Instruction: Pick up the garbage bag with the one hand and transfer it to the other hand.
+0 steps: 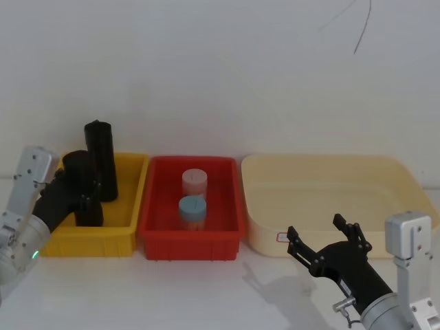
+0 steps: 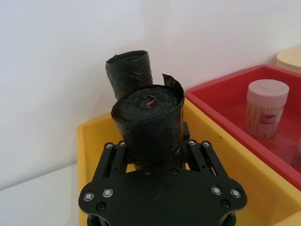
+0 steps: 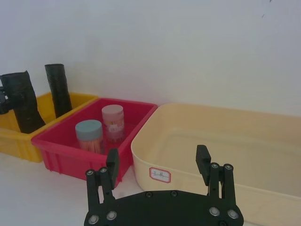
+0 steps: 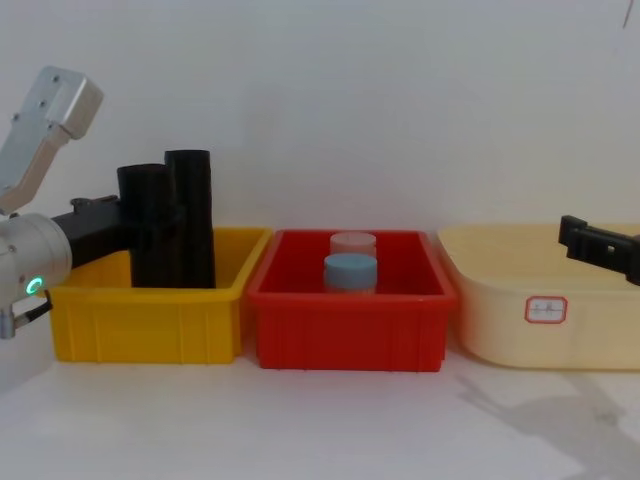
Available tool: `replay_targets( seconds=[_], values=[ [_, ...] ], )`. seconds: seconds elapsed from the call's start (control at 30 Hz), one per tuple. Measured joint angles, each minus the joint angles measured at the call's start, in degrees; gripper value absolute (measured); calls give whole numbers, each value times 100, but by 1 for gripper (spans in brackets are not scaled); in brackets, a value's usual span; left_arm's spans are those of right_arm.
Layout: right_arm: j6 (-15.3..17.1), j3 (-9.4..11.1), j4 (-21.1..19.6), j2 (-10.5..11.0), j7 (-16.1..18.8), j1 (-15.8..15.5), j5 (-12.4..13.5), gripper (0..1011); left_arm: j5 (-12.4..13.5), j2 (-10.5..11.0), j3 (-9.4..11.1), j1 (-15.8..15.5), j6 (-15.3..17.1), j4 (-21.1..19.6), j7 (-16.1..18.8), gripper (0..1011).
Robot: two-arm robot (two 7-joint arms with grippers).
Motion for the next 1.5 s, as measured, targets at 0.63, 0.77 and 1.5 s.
replay_targets(
  seconds=[0.63,0.77,1.5],
  values=[
    [0,0,0,0,0,0,0,1001,-232,428,-179,750,-333,-1599,-581,452],
    [0,0,0,0,0,0,0,1001,-378,489,-217,894,-426,-2051,-787,452],
    [0,0,0,0,0,0,0,1001,-991,401,200,821,-496,-2692,-1832,452]
  ],
)
